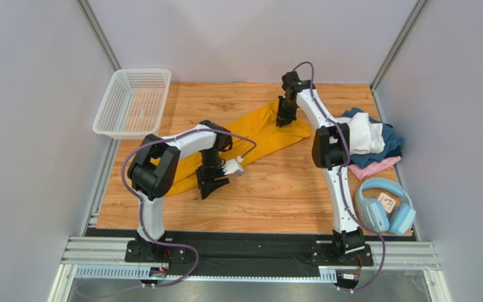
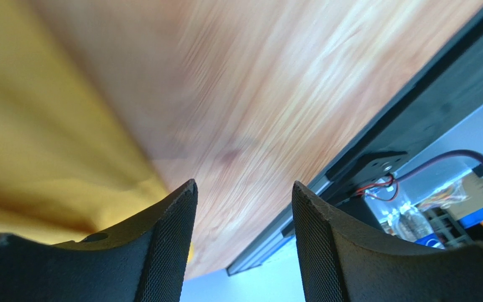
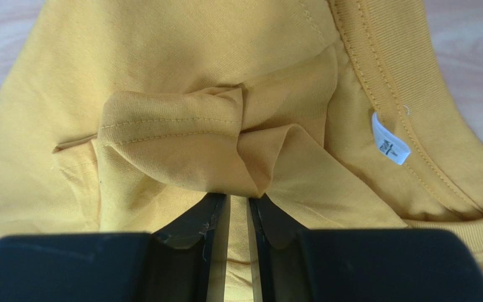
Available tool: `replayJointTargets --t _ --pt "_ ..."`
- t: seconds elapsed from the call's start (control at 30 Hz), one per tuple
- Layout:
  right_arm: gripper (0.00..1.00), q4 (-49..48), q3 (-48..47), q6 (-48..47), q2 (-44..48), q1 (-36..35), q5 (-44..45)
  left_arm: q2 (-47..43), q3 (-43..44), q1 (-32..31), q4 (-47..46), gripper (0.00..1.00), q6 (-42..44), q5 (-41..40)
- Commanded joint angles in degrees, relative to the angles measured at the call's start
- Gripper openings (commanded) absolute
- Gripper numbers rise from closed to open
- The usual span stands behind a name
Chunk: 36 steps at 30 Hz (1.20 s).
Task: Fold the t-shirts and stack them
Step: Rotate the tshirt 80 degrees
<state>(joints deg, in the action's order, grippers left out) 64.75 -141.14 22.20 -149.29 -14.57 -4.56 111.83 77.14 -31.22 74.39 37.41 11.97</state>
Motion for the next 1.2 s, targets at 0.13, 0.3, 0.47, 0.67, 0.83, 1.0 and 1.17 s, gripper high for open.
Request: replayJointTargets --t 0.13,0.3,0.47,0.67,0.83,1.0,1.17 --pt "0.25 -11.7 -2.6 0.0 -1.3 2.4 -12.2 0.5 13.4 -3.8 10.3 0.62 2.5 6.6" --pt "0.29 -14.2 -1.2 -0.2 9.0 2.5 -11.9 -1.4 28.6 11.9 2.9 0.61 -1.9 0.5" --pt "0.31 -13.7 3.2 1.6 17.8 2.4 -12.4 2.1 22.3 21.5 -3.8 0.59 -2.9 -14.0" --pt "0.31 -13.1 19.1 1.8 24.8 -0.2 -11.2 2.3 6.7 21.6 -12.2 0.59 -1.6 -18.3" --pt "0.27 -9.3 21.8 1.9 21.2 -1.7 -8.0 2.3 4.3 21.6 -13.1 0.59 -1.4 -17.8" --pt "0.26 -5.3 17.8 1.4 15.3 -1.3 -3.4 1.0 2.3 21.6 -14.1 0.59 -0.1 -18.6" --pt "0.22 -0.3 16.2 1.6 10.8 -0.6 -0.1 0.9 0.1 21.6 -14.5 0.59 0.5 -19.0"
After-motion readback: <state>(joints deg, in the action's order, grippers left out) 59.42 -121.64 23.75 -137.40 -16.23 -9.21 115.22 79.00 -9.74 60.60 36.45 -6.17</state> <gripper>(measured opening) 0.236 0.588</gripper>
